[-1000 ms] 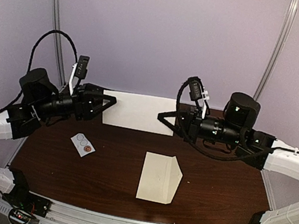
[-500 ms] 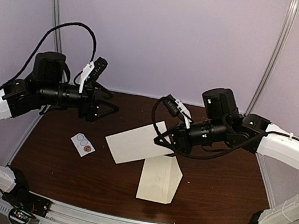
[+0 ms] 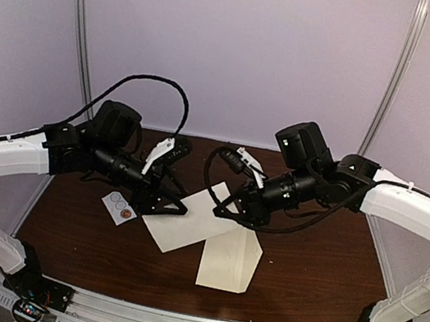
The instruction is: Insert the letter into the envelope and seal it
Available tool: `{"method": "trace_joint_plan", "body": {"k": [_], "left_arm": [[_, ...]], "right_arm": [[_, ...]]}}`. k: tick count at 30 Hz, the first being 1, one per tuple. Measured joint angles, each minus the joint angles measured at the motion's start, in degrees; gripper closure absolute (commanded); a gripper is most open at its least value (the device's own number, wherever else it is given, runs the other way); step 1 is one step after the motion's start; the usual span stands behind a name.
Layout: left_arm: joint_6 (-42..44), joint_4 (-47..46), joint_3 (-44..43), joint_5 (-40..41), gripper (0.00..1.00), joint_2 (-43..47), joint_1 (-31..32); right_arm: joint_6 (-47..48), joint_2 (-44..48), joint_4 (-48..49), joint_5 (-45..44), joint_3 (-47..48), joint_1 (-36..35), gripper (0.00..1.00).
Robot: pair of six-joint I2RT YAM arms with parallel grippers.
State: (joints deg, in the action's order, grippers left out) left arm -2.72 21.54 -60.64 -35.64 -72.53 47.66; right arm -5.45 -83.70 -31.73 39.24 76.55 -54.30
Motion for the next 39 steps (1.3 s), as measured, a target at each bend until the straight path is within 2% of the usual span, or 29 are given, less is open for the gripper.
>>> {"method": "trace_joint_plan", "body": {"k": [2, 6, 9, 10, 12, 13, 14, 19, 22, 26, 30, 35, 39], "left_arm": [[0.2, 0.0, 0.0, -0.5, 0.56, -0.8, 0.2], [0.7, 0.0, 0.0, -1.5, 0.85, -1.8, 0.5], [0.9, 0.1, 0.0, -2.3, 0.98, -2.3, 0.6], [1.0, 0.0, 0.0, -2.7, 1.00, -2.4, 0.7], [1.2, 0.0, 0.0, -3.4, 1.00, -2.7, 0.8], [1.2, 0.0, 0.0, -3.9, 1.00, -2.9, 0.8], [1.2, 0.0, 0.0, -4.0, 1.00, -3.0, 0.8], [-1.7, -3.2, 1.4, -4.3, 1.00, -2.1, 0.8], [-6.4, -10.6, 6.4, -2.7, 1.00, 1.2, 0.9], [-13.8, -25.1, 14.1, 1.0, 1.00, 5.6, 0.9], [-20.0, -38.4, 17.9, 6.2, 1.00, 7.4, 0.9], [-25.7, -52.2, 18.5, 9.2, 1.00, 7.5, 0.9], [-28.2, -57.7, 18.4, 9.2, 1.00, 7.1, 0.9]], "right_arm": [[0.7, -0.3, -1.0, 0.1, 0.9, 0.0, 1.00], [1.8, -0.7, -3.1, 0.2, 2.0, -0.1, 1.00], [2.5, -1.0, -4.4, 0.0, 2.5, -0.1, 1.00], [2.6, -1.0, -4.8, -0.1, 2.7, -0.1, 1.00], [2.8, -1.1, -5.2, -0.3, 2.8, -0.1, 0.98], [2.8, -1.1, -5.4, -0.5, 2.8, -0.1, 0.90], [2.8, -1.1, -5.4, -0.7, 2.8, -0.1, 0.75], [1.9, 0.4, -3.2, -4.0, 2.1, 0.3, 0.25], [0.2, 4.4, 0.3, -7.0, -1.1, 1.4, 0.08], [-4.6, 12.5, 10.0, -10.3, -8.8, 4.8, 0.01], [-10.9, 18.1, 23.6, -12.1, -17.1, 6.1, 0.02], [-18.4, 18.0, 38.9, -12.1, -23.9, 5.2, 0.03], [-21.9, 16.0, 46.9, -11.6, -24.9, 3.7, 0.07]]}}
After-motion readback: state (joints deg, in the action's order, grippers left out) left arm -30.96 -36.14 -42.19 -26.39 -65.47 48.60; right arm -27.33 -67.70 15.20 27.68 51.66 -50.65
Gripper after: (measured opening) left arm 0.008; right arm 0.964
